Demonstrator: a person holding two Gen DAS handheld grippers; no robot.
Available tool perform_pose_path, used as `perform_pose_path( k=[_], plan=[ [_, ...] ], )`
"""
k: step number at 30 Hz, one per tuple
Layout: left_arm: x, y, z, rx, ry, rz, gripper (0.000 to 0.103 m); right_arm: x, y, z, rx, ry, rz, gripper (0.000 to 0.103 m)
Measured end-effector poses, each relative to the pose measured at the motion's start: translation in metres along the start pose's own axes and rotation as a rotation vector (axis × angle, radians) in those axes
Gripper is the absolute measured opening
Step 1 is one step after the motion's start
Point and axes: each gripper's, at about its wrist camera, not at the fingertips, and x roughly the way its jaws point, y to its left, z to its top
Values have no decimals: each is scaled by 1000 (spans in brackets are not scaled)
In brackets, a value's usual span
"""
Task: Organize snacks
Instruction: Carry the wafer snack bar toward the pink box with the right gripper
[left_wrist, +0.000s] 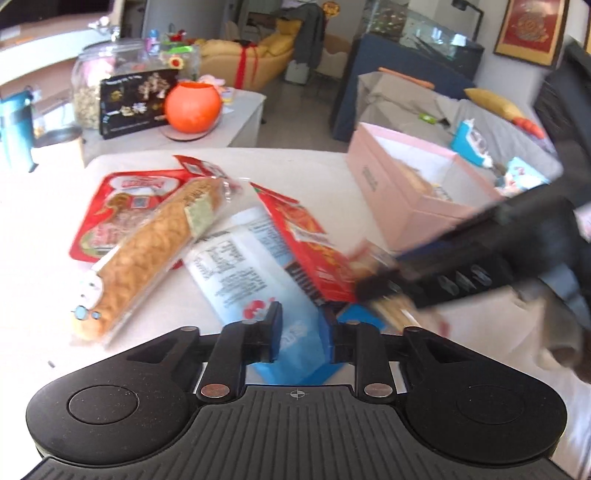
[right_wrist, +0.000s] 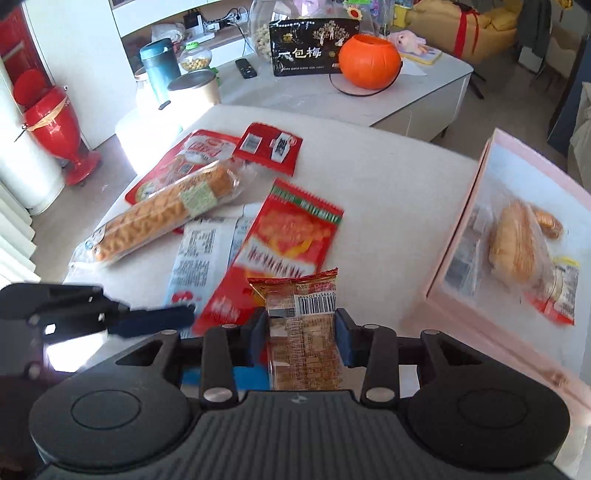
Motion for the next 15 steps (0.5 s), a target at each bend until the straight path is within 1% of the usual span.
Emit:
perform_pose_path(
  k=[3,6,9,11,12,13,15],
  plan=[
    [-3,-7,6,36,12,55,23,-9,-10,-28,21,0,4,38],
    [-4,-14,12,67,23,91,23,-21,-29,-54,66,-24,-20,38],
    [-8,-24,19,90,22,109,25,-33,-55,-73,118,-80,-100,38],
    [-11,-28,25,84,0,115,25,-40,-70,-83,158,-124,-172,38],
    [-12,-28,28,66,-20,115,26,-42,-78,-90,173,-153,-217,38],
    [-13,-28,32,41,-43,114,26,-44,-82,-94,182,-178,-251,41],
    [-11,-26,40,-4,-91,99,26,-46,-93,-107,207,-234,-302,55]
  ],
)
